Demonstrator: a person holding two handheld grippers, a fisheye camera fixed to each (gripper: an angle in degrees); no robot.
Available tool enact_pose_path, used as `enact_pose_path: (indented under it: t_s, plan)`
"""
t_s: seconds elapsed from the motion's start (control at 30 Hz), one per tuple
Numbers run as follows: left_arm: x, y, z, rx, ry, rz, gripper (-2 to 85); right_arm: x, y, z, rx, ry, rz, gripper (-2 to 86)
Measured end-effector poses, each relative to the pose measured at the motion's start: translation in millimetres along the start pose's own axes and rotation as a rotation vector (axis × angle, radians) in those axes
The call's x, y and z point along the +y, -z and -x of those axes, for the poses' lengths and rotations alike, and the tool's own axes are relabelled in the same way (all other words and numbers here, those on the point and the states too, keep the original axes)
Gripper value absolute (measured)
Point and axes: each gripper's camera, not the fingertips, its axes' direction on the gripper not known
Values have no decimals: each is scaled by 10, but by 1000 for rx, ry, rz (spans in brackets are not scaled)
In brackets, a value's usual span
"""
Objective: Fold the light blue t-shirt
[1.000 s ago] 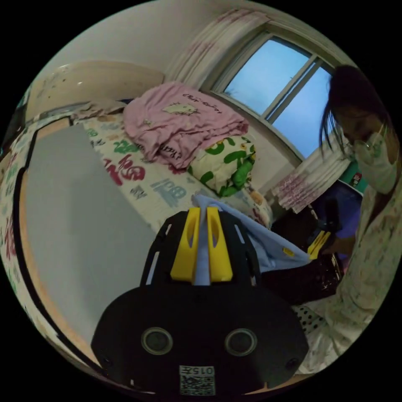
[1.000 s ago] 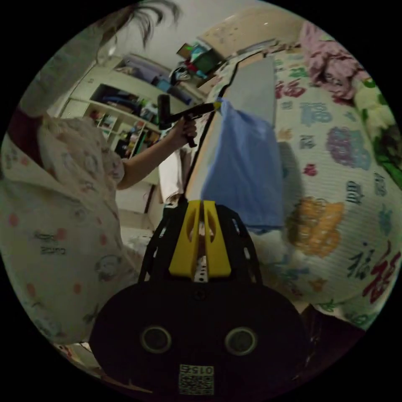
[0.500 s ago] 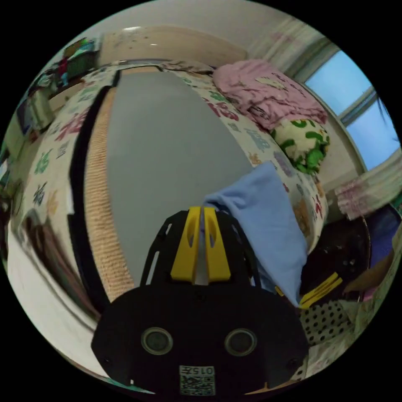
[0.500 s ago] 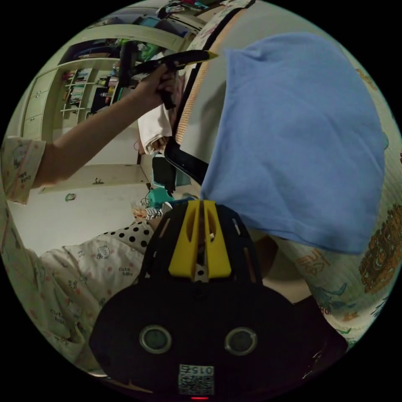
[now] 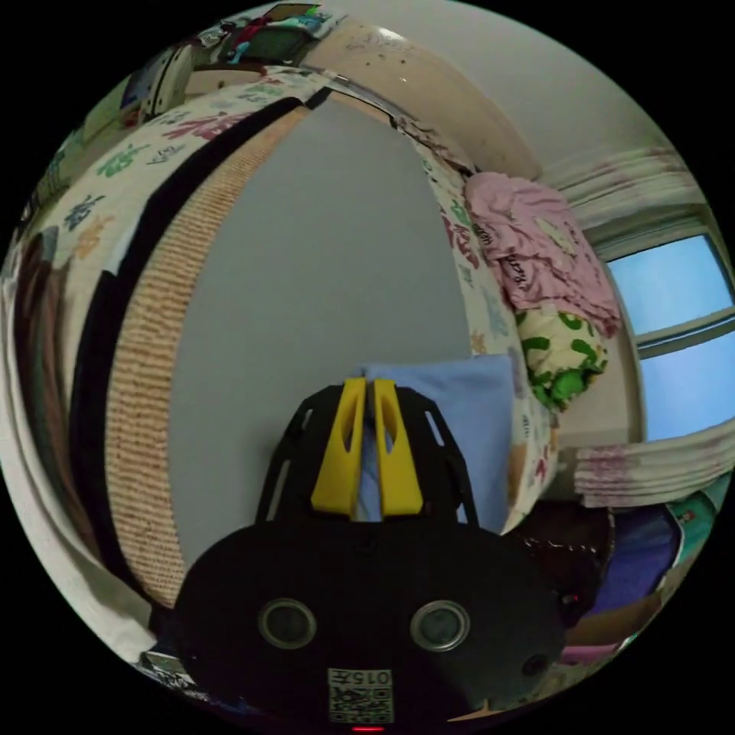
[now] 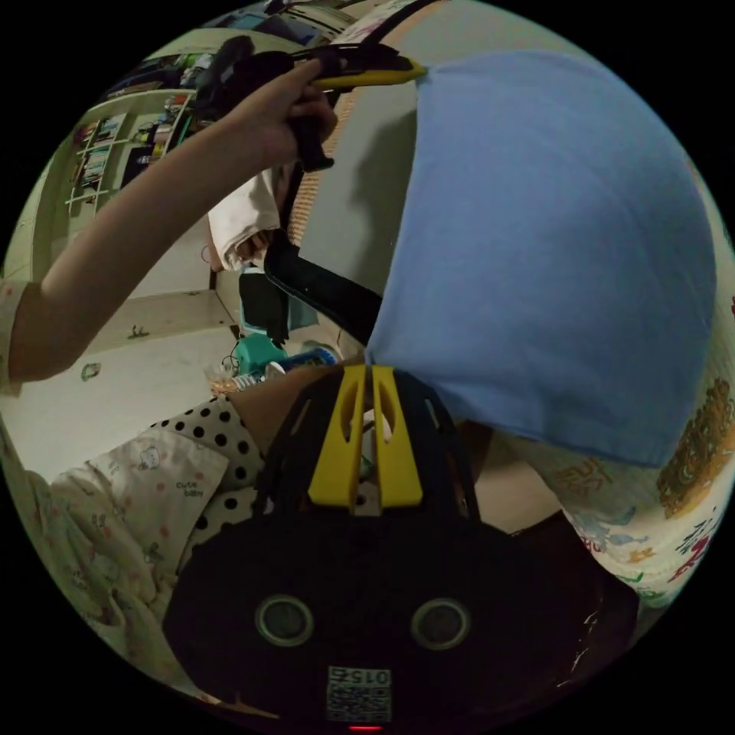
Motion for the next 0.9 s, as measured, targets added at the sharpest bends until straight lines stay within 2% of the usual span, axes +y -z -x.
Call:
enact_pose_path:
  t_s: [0.17,0.37,0.5,0.6,0.77,0.83,0.9]
  plan:
    - [112,-270,-224,-219,-129,51,-2,-490,-671,-144,49,-67,49,9]
    - [121,-408,-429,-230,-227,90,0,-965,-1107,-180,224,-72,124,52]
    - [126,-490,-546,-218,-246,104,1,-1021,-1088,-85,103,16,157,54]
    - [139,-522,-557,-179,-228,109,2,-1030,-601,-169,141,37,-12,23]
    - [274,-591,-830,-256,-327,86,2,-1475,698,-1061,410,-100,-465,-3]
    - [328,-599,-840,-245,-294,67,2,-1768,903,-1368,470,-89,-537,-4]
    - [399,-596,-752,-184,-212,43,2,-2123,885,-1655,513,-85,-524,-5]
